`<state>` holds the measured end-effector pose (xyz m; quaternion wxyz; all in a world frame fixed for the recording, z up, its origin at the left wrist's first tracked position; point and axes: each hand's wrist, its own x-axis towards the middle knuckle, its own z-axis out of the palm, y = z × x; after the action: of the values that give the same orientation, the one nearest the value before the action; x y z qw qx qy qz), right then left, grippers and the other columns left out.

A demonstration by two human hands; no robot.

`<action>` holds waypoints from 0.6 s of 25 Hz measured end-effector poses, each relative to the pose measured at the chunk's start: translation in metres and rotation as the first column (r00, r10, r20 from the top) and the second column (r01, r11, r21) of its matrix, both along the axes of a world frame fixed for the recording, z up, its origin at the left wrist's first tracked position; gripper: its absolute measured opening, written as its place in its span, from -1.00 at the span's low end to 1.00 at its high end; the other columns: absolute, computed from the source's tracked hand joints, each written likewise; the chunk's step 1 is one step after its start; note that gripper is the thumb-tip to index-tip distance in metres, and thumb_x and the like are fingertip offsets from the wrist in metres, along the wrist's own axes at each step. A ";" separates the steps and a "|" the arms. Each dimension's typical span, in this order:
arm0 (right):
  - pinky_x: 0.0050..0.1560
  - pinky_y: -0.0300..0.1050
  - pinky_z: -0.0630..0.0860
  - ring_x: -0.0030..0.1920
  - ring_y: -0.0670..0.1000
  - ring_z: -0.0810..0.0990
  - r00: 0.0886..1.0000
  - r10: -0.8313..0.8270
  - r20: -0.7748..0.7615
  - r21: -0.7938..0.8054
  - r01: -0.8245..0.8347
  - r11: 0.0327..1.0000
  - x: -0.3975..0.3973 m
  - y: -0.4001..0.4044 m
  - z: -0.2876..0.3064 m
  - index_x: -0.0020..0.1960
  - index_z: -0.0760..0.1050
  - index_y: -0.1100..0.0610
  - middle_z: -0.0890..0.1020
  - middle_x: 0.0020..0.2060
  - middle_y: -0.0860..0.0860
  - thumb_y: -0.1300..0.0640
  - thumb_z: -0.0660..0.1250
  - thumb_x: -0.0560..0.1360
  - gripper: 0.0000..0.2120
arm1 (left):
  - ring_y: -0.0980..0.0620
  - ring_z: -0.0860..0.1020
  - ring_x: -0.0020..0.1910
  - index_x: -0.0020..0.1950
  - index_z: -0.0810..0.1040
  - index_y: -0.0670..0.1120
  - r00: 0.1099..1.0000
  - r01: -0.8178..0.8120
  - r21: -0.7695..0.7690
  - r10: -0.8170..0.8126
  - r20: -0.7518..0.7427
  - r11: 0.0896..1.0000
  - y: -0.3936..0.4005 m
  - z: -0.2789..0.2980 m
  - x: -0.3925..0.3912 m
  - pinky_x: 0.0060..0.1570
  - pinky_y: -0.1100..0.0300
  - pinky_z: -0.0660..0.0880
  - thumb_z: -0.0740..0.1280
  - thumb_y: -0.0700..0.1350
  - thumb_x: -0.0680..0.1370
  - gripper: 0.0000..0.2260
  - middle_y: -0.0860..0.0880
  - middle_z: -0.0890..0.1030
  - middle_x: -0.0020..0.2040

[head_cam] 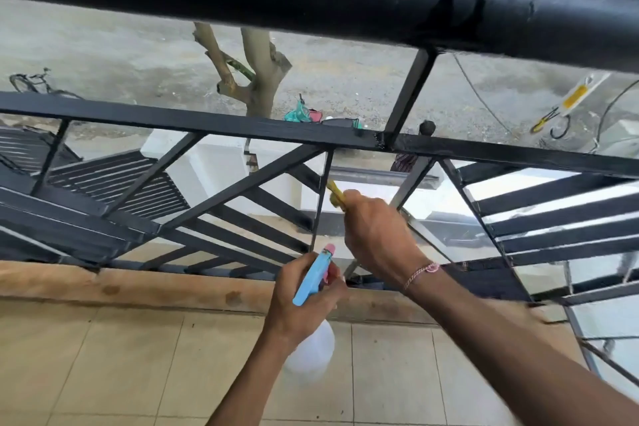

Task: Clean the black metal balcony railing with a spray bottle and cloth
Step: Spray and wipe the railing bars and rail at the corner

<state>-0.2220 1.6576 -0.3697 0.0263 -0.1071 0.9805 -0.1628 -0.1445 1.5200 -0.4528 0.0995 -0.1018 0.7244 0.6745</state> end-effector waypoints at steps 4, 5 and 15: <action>-0.11 0.10 0.60 -0.23 0.03 0.56 0.922 -0.297 0.246 -0.671 0.384 0.634 0.004 -0.018 0.010 -0.08 0.55 0.14 0.60 -0.27 0.08 0.11 0.17 0.68 -0.75 | -0.15 0.66 -0.10 -0.04 0.62 0.05 0.996 -0.027 -0.038 0.023 -0.082 0.999 -0.013 0.028 -0.006 -0.13 0.02 0.70 0.52 -0.18 0.51 -0.85 0.11 0.62 -0.22; -0.08 0.08 0.59 -0.22 0.06 0.54 0.931 -0.291 0.221 -0.753 0.353 0.556 0.007 -0.023 0.019 -0.04 0.57 0.10 0.62 -0.22 0.12 0.12 0.17 0.68 -0.77 | -0.14 0.66 -0.10 -0.05 0.63 0.04 0.995 -0.018 -0.043 0.014 -0.094 0.999 -0.018 0.034 -0.007 -0.10 -0.06 0.70 0.53 -0.15 0.51 -0.87 0.13 0.62 -0.23; 0.04 -0.37 0.47 -0.06 -0.29 0.54 0.948 -0.279 -0.154 -0.853 0.015 0.521 0.017 -0.064 0.003 0.50 0.32 0.24 0.64 0.10 -0.01 0.38 0.10 0.59 -0.53 | -0.12 0.66 -0.15 0.01 0.67 0.12 0.983 -0.014 -0.102 -0.005 -0.183 0.995 -0.049 0.047 -0.017 -0.20 0.04 0.68 0.47 -0.23 0.53 -0.77 -0.08 0.64 -0.16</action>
<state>-0.2054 1.5941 -0.3669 -0.1772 -0.0437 0.7787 -0.6003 -0.1613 1.4710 -0.4059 0.0259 -0.0460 0.7641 0.6429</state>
